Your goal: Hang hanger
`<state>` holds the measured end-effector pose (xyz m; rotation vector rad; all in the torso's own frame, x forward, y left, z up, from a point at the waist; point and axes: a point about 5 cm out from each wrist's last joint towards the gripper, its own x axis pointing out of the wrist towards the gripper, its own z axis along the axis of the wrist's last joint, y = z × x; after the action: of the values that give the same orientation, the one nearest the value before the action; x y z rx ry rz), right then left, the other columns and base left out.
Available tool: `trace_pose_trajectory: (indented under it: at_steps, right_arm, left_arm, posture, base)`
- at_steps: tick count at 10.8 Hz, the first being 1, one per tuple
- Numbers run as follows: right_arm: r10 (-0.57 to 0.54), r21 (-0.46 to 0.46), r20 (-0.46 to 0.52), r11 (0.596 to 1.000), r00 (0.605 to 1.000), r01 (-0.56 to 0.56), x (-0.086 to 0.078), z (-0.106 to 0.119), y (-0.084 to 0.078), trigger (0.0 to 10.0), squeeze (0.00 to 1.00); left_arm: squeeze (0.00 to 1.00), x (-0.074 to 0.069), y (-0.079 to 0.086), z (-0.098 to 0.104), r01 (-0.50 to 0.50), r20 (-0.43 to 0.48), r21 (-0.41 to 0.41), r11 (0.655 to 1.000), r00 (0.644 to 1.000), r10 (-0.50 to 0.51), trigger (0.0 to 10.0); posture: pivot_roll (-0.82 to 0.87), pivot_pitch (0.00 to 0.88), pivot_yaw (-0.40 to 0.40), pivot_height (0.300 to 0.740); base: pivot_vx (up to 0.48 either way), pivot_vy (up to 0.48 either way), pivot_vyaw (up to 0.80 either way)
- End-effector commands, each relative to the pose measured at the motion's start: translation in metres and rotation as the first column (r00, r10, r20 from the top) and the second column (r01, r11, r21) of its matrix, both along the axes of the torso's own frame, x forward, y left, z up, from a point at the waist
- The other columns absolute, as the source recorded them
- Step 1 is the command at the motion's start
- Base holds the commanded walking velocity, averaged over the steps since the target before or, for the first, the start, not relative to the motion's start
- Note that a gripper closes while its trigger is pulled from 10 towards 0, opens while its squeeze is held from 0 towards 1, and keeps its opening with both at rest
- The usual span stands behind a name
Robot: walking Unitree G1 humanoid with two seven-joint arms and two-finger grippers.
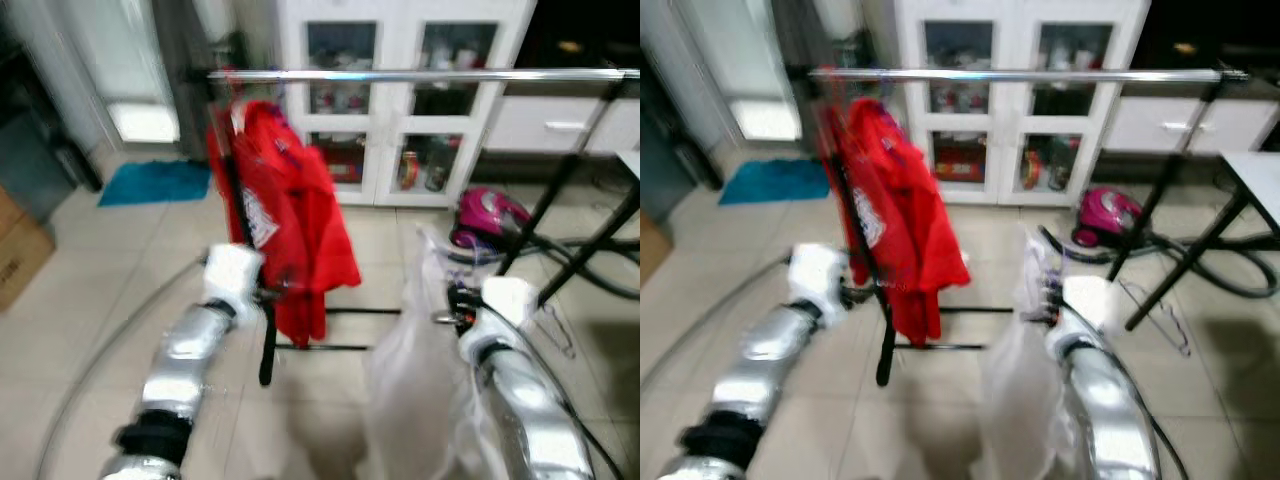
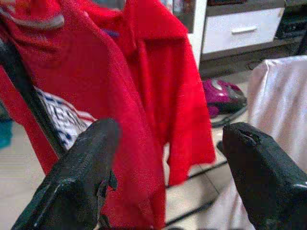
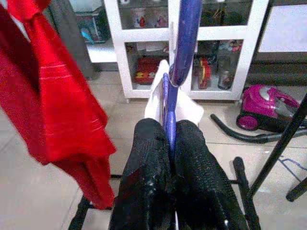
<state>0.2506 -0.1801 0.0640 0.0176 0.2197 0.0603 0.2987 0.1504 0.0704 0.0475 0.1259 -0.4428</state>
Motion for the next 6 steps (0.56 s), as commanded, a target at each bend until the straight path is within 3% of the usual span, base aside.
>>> trace_pose_trajectory:
  at_steps: [1,6]
  right_arm:
    - [-0.033,-0.012,0.030,0.999,0.999,0.033,0.0013,0.0069,-0.0107,10.0,0.00]
    - [-0.037,-0.017,0.061,0.999,0.997,0.038,0.0066,0.0149,-0.0139,10.0,0.00]
  left_arm:
    - [0.00,0.0008,-0.0104,0.0024,0.030,0.008,-0.016,0.999,1.000,-0.030,10.0]
    - [0.00,0.0040,-0.0122,0.0060,0.031,0.017,-0.025,0.999,0.999,-0.030,10.0]
  posture:
    - [-0.01,0.000,0.054,0.740]
    - [-0.01,0.000,0.052,0.740]
  base:
    - [0.337,0.000,0.00]
    - [0.339,0.000,0.00]
